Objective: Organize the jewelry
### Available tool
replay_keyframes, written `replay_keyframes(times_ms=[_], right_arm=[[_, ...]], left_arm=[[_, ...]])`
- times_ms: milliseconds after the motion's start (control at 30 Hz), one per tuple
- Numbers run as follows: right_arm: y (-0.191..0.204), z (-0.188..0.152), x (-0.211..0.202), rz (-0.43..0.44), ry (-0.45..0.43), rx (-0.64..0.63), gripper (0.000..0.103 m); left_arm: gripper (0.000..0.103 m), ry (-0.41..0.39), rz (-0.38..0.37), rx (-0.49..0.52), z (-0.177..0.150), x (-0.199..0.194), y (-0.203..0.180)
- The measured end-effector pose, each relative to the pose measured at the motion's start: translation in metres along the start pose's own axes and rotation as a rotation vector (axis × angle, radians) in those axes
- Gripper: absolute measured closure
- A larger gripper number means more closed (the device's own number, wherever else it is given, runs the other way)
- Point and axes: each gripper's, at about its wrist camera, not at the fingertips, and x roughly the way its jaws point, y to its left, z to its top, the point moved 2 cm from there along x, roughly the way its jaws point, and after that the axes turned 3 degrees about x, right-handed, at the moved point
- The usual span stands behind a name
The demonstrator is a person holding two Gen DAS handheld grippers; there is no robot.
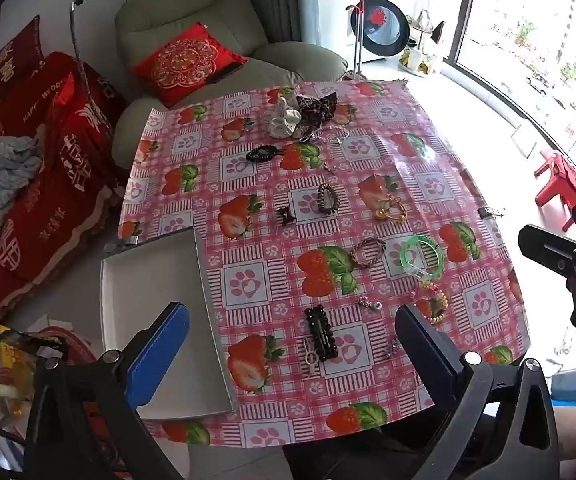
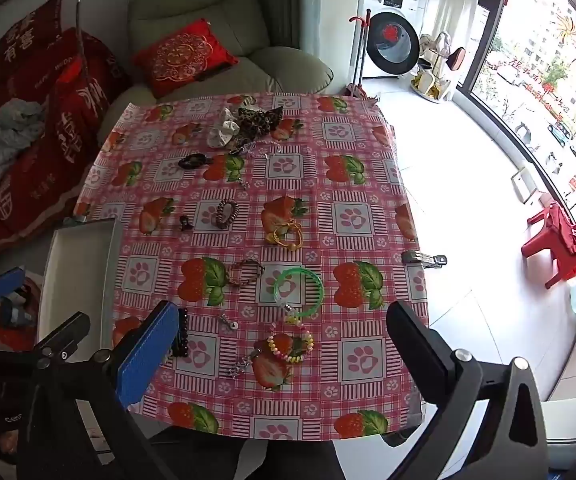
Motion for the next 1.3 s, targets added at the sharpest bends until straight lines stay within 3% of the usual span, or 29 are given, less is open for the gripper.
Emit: replay_keyframes(times_ms=[100, 1300], right_arm=[[-0.001, 0.0, 0.0, 0.009, -0.003, 0.002, 0.0], [0.008, -0.002, 0.003, 0.032, 0.002, -0.005, 0.0]], left_arm=[[0.0, 0.011, -0.026, -0.025, -0.001, 0.0, 0.004], [0.0, 0.001, 0.0, -0.058, -0.004, -0.001, 0.017]])
